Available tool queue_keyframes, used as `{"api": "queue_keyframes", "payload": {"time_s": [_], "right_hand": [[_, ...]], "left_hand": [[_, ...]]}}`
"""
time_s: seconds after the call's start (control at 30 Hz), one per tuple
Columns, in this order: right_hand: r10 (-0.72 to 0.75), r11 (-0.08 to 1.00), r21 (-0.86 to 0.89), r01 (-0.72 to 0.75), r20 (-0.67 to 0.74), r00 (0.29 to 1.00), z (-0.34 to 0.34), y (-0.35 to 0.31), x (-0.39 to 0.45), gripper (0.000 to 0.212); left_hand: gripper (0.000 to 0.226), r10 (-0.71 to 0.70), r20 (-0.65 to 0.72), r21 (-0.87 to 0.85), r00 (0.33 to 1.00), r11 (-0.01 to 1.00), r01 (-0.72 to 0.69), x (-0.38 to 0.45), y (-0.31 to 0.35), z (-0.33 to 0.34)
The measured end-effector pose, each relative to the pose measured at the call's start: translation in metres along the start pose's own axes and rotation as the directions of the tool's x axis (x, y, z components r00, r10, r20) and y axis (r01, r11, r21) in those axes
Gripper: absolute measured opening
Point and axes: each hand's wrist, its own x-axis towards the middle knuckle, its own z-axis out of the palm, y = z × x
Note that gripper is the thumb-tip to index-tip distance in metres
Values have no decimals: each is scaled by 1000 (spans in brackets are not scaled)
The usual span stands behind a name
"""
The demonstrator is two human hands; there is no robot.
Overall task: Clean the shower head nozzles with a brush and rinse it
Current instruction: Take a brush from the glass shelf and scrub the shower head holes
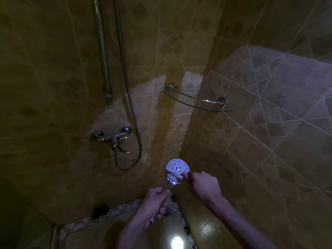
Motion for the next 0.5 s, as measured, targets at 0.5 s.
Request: {"api": "queue_keyframes", "payload": {"time_s": [0.5], "right_hand": [[25, 1000, 15, -26, 32, 999, -6, 12, 0, 74]], "left_hand": [[20, -15, 4, 32, 1000, 999, 15, 1, -9, -2]]}}
